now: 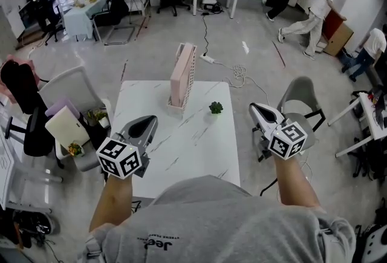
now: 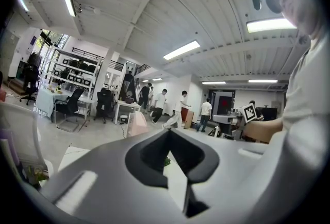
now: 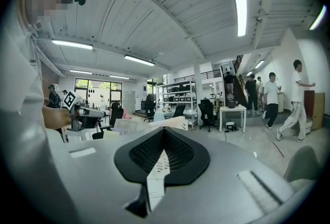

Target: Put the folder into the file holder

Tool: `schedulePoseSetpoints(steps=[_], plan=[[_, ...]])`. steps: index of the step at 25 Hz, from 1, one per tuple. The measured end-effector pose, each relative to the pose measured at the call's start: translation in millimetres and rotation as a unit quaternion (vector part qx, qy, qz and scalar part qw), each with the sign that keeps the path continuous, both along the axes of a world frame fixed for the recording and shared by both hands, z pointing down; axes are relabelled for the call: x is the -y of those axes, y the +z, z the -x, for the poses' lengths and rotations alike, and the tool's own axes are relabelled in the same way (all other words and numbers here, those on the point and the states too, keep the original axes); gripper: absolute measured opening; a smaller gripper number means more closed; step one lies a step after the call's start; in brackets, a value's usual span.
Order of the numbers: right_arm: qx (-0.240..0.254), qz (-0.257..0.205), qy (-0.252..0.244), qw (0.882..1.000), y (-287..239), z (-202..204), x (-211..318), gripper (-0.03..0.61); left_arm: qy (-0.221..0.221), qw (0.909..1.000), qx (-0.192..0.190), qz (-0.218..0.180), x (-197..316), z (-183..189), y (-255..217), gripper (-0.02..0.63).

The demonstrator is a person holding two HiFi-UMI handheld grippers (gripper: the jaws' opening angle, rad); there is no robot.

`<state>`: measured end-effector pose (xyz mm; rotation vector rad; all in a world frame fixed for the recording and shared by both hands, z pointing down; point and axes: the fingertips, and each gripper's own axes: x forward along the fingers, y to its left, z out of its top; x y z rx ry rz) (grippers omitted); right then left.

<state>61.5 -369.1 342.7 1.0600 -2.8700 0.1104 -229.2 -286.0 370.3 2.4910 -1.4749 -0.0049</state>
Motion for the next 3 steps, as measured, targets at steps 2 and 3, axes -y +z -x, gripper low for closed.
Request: schedulePoseSetpoints(steps=[2,3], plan=[[-0.001,0.000,0.000,1.000,-0.3,-0.7,1.0,0.003,0.002,1.0000,0.000,0.001,0.9,-0.8,0.2,0.058],[-0.001,0.000,0.001,1.000,-0.4,-1.1,1.7,0.003,0.002,1.0000,0.001,0.001,1.5,-1.3,0.2,0.058]])
